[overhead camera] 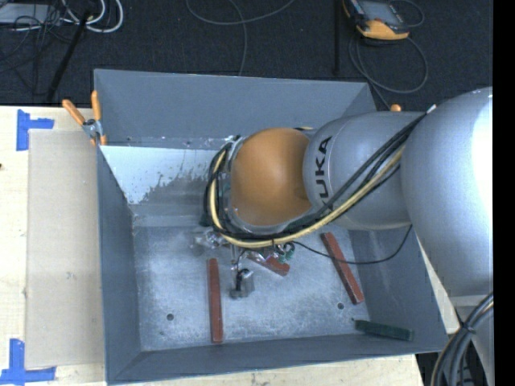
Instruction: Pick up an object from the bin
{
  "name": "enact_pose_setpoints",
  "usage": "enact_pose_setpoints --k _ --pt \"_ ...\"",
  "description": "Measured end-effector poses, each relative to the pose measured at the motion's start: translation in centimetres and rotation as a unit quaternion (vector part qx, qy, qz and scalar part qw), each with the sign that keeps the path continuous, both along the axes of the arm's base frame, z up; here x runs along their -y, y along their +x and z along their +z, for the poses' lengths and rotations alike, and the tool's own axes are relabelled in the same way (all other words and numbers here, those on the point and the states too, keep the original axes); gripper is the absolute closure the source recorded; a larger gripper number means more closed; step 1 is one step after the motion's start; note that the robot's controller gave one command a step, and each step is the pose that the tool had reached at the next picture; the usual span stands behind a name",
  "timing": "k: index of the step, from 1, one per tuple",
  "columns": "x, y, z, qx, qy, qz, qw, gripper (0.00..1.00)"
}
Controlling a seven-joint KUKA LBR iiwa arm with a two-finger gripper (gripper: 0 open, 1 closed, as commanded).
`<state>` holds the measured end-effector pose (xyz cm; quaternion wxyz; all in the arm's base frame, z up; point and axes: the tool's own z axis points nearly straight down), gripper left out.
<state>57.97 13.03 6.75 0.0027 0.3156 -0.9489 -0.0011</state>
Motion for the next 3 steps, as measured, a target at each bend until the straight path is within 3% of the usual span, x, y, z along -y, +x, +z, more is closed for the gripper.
enact_pose_setpoints --k 1,2,3 --pt "-3.9 -3.9 0.1 0.0006 0.001 0.198 0.9802 0.00" --pt "-3.7 -3.8 0.2 0.0012 0.001 0.195 0.9808 1.00" --pt "0.3 -5.7 15.7 0.0060 0.001 0.318 0.9480 1.00"
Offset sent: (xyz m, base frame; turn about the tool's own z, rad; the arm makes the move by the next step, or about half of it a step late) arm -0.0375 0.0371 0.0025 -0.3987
